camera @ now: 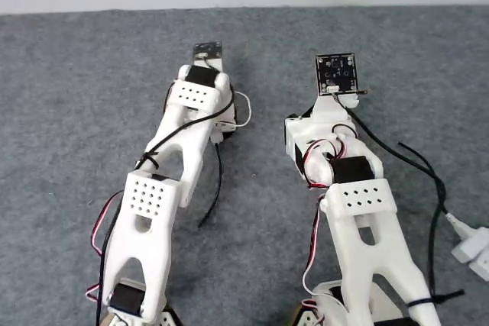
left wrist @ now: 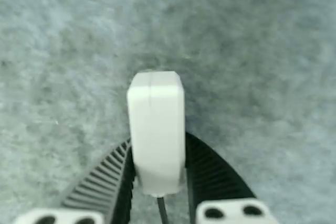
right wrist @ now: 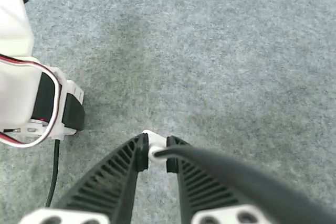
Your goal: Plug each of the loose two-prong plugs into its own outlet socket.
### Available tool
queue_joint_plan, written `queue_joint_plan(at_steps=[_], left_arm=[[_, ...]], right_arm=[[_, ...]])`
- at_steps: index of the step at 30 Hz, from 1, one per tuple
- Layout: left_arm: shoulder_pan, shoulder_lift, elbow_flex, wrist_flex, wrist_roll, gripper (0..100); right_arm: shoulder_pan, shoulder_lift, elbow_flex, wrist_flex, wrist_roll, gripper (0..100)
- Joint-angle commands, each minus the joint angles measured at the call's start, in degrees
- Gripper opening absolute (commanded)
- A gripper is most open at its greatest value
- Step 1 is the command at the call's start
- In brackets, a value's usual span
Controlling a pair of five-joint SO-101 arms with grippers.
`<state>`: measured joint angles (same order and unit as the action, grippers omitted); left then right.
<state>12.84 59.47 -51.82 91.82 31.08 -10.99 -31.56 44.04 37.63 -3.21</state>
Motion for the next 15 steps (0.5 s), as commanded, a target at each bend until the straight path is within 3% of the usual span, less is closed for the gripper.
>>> queue_joint_plan(at_steps=[1,8,15], left_arm=[[-0.44,-1.41,-0.66,-1.05,0.18,1],[2.81,-1.32,-7.43,-1.05,2.02,1],[5.71,-0.88,-16.66,-2.20,16.26,1]], right_arm=[[-0.84,-2.15,-4.22,0.40,0.62,0.8],[-0.84,-2.15,-4.22,0.40,0.62,0.8],[-0.84,-2.15,-4.22,0.40,0.70,0.8]])
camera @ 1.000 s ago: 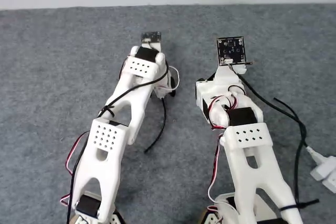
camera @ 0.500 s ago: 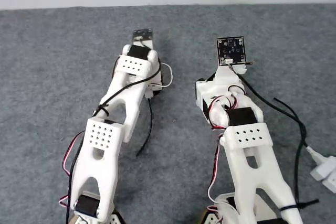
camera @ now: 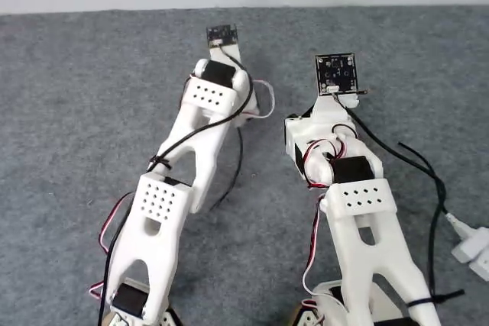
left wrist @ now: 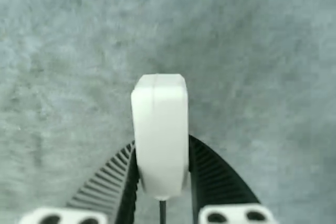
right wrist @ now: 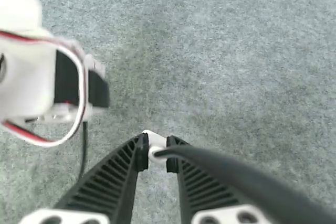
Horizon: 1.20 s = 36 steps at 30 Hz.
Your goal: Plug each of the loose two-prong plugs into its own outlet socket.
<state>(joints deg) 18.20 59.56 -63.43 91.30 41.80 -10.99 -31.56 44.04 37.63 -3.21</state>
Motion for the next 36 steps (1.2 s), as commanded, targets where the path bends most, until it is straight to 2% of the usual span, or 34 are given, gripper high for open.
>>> queue_joint_plan(at_steps=[1,7,12,17,22,28,33,36], left_arm=[[0.44,-0.97,-5.41,-1.67,6.33,1],[-0.18,-0.88,4.26,-1.85,6.33,3],[0.09,-0.97,13.58,-1.58,6.24,17],[-0.44,-1.49,11.65,0.53,6.24,33],[-1.58,-1.58,-0.92,9.67,5.54,34],[-1.93,-4.48,-5.85,9.49,-3.25,25],[0.44,-4.57,-5.58,8.79,-4.40,8],[2.11,-1.93,-5.93,4.48,-4.40,1]], right_arm=[[-0.84,-2.15,-4.22,0.40,0.70,0.8],[-0.84,-2.15,-4.22,0.40,0.70,0.8],[-0.84,-2.15,-4.22,0.40,0.70,0.8],[-0.84,-2.15,-4.22,0.48,0.70,0.8],[-0.84,-2.15,-4.22,0.48,0.70,0.8],[-0.84,-2.15,-4.22,0.48,0.70,0.8],[-0.84,-2.15,-4.22,0.40,0.70,0.8],[-0.57,-2.07,-4.22,0.13,0.70,0.8]])
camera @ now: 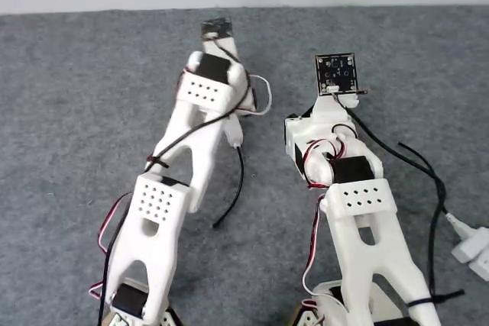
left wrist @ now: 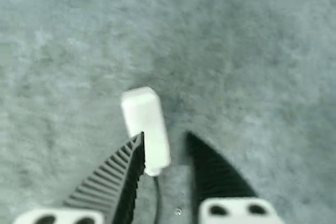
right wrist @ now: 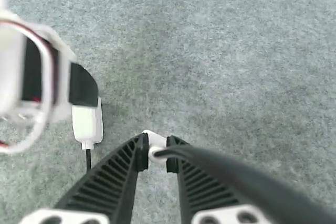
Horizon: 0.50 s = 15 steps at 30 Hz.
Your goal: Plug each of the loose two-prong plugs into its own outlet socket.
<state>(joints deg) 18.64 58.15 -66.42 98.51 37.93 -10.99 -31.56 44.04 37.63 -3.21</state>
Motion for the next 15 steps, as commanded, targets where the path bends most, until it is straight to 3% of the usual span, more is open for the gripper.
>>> queue_joint_plan(at_steps=[1,15], left_arm=[[1.85,-0.09,-3.03,-4.04,-0.53,2],[1.85,7.03,-7.16,-6.24,-0.44,1]], right_arm=[[-0.31,-2.07,-4.22,-0.04,0.70,0.8],[-0.66,-2.07,-4.22,0.48,0.70,0.8]])
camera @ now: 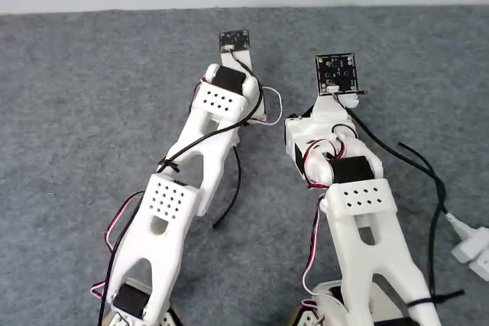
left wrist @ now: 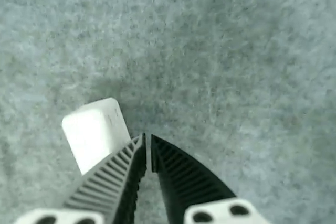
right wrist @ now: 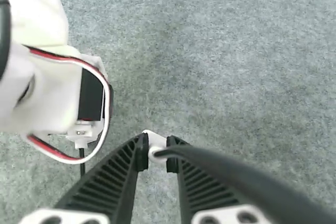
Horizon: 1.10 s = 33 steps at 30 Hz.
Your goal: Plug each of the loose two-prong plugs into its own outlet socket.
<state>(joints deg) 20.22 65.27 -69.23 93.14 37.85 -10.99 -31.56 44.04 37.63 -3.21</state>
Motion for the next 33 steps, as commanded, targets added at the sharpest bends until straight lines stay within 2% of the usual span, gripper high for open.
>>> queue_joint_plan(at_steps=[1,7,13,22,33], left_arm=[[0.26,0.44,-5.05,-0.79,-0.35,1],[-0.26,2.37,-5.49,1.05,-0.18,1],[-1.67,1.93,-10.15,7.65,-0.18,1],[-5.71,1.85,-7.25,7.38,-0.18,1],[-6.42,1.76,-3.56,7.47,-0.18,1]], right_arm=[[-0.66,-2.07,-4.22,0.48,0.70,0.8],[-0.66,-2.15,-4.22,0.48,0.70,0.8],[-0.66,-2.15,-4.22,0.48,0.70,0.8],[-0.66,-2.15,-4.22,0.48,0.70,0.8],[-0.66,-2.15,-4.22,0.48,0.70,0.8]])
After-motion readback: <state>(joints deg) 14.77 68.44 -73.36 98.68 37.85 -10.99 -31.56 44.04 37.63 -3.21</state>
